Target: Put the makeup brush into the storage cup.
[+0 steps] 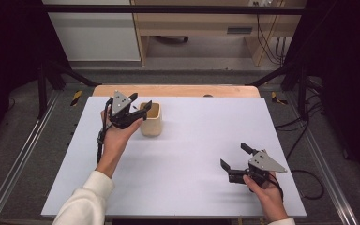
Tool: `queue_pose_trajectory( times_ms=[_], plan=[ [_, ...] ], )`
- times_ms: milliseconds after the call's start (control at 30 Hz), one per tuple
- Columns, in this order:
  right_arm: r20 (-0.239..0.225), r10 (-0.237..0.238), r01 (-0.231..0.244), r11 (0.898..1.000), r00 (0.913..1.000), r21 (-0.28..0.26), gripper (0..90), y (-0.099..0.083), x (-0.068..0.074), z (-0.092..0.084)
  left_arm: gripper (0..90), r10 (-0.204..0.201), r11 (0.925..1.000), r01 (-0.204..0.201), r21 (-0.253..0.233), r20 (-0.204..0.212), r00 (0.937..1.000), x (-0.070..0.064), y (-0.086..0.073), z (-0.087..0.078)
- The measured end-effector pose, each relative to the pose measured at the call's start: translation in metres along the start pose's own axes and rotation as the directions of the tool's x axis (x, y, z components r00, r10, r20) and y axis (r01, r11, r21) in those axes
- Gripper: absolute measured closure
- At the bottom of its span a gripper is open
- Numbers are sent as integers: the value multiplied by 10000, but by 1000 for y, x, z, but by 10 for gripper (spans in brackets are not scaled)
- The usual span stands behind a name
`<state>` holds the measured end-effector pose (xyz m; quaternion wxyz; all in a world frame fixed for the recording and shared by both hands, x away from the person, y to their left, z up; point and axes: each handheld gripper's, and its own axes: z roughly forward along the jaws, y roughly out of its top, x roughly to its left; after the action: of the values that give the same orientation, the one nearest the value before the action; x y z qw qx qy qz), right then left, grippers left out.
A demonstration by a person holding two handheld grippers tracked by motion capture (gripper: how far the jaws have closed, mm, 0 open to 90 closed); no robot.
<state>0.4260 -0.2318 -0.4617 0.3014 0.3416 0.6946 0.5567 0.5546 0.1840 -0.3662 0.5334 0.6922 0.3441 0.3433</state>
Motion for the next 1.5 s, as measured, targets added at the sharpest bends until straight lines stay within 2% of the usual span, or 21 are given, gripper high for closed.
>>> queue_pose_trajectory(
  times_ms=[600,800,900,1200,1500],
  plan=[
    [38,5,-5,10000,10000,4,39,0,0,-1,211,-16,9996,30,-277,505,9987,-5,5,-5],
    [34,-21,20,10000,10000,52,38,0,0,0,94,53,9996,-36,-295,592,9982,-7,5,-6],
    [39,-7,7,10000,10000,78,38,0,0,0,69,33,9997,-14,-252,722,9974,-9,4,-6],
    [32,-8,7,9999,10000,129,37,-1,1,1,28,58,9996,-27,-266,1147,9934,-16,3,-8],
    [31,-32,32,9999,10000,135,37,-1,1,1,25,128,9993,-74,-354,1533,9881,-24,1,-13]
  ],
)
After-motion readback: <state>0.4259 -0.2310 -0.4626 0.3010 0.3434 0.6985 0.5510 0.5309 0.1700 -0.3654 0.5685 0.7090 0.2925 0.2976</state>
